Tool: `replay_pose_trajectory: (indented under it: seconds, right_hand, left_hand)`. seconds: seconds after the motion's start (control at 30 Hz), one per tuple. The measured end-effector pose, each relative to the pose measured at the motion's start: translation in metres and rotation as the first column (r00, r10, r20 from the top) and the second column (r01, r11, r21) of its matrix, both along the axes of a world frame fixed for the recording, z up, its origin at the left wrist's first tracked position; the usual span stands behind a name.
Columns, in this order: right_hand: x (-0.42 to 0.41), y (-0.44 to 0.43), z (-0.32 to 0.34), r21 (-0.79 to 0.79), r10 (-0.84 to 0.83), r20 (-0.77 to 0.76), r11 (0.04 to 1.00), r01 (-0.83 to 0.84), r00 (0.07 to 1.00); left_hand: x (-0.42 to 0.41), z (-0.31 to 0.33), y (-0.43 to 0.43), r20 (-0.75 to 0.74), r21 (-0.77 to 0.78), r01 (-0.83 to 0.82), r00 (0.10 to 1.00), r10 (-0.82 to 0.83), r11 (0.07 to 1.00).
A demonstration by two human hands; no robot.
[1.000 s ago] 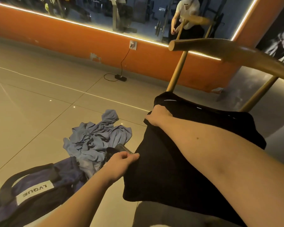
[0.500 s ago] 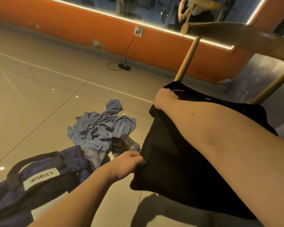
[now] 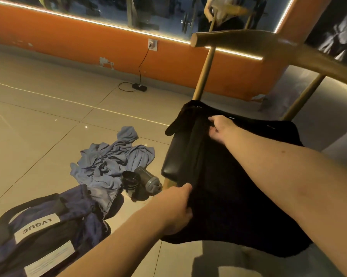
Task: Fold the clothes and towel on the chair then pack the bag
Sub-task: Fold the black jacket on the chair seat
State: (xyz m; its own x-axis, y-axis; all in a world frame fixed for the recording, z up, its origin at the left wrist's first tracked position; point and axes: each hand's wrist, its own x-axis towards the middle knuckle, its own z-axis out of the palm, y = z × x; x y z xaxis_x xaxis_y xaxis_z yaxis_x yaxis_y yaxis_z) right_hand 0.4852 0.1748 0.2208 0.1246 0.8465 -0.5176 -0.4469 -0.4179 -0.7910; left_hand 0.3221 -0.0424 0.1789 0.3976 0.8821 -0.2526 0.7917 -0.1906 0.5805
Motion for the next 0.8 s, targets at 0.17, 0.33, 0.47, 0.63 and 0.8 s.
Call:
replay_pose_trajectory:
  seconds: [0.17,0.33,0.47,0.63,0.8]
  right_hand:
    - [0.040,-0.019,-0.001,0.046,-0.086,-0.143,0.995,0.094,0.986]
    - [0.075,-0.019,-0.009,0.037,-0.098,0.014,0.994,0.098,0.995]
    - [0.090,-0.014,-0.018,0.023,-0.048,0.580,0.999,0.042,0.813]
    - [0.093,-0.015,-0.024,0.007,0.076,0.892,0.983,-0.182,0.446]
    - [0.087,-0.017,-0.026,0.089,0.059,0.927,0.925,-0.369,0.371]
  left_hand:
    - [0.056,0.000,-0.002,-0.162,0.007,0.047,0.986,-0.045,0.999]
    - [0.100,0.004,0.003,-0.227,-0.069,0.035,0.973,-0.050,0.997]
    - [0.116,0.001,0.006,-0.156,-0.163,0.028,0.986,-0.054,0.986]
    - [0.115,0.004,0.008,-0.090,-0.288,-0.004,0.996,-0.023,0.958]
    - [0.106,0.021,0.033,-0.108,-0.226,-0.067,0.993,0.043,0.972]
